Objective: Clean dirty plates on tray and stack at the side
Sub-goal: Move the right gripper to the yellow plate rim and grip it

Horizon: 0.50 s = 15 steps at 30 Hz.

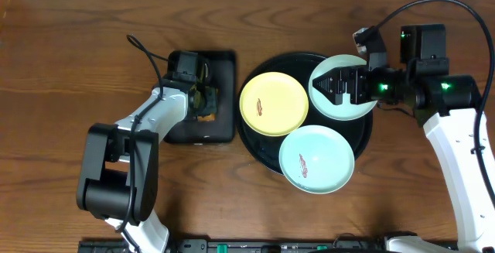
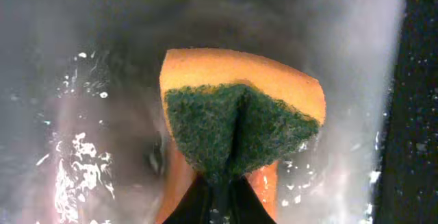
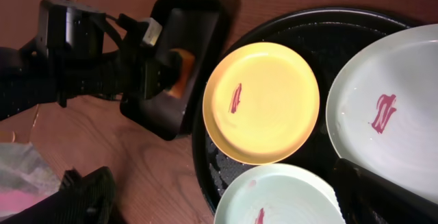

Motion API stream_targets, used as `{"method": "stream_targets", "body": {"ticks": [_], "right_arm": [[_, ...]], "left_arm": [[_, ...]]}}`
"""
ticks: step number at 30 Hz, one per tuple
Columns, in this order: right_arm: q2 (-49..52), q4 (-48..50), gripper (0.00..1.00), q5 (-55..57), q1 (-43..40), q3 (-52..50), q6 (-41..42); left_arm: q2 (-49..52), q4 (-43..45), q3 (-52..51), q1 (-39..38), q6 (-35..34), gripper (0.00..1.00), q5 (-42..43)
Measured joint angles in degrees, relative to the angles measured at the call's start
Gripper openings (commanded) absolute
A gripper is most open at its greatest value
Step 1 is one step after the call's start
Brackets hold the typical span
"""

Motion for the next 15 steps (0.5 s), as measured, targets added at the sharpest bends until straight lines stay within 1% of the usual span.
{"method": "stream_targets", "body": {"ticks": [3,4,7,10,15], "right_arm": [[0.00,0.00,0.99,0.00,0.00,0.00,0.02],[0.00,0.02,0.99,0.00,0.00,0.00,0.00],[0.00,0.02,0.99,0.00,0.00,0.00,0.02],[0.00,0.02,0.99,0.02,0.00,0.00,0.00],[0.00,0.02,0.99,0.02,0.00,0.00,0.00]], "left_arm": [[-0.52,-2.84,0.31,-0.04,0.00,0.08,0.70],[-0.94,-4.26,0.35,-0.04,0.00,0.17,0.90],[-2.73,-7.43,0.35,-0.09,0.28,0.39,1.22],[-5.33,-9.35,0.35,-0.11,0.02,0.42,1.53],[-7.89,-11.28,0.44,-0.11,-0.02,0.41,1.84]]}}
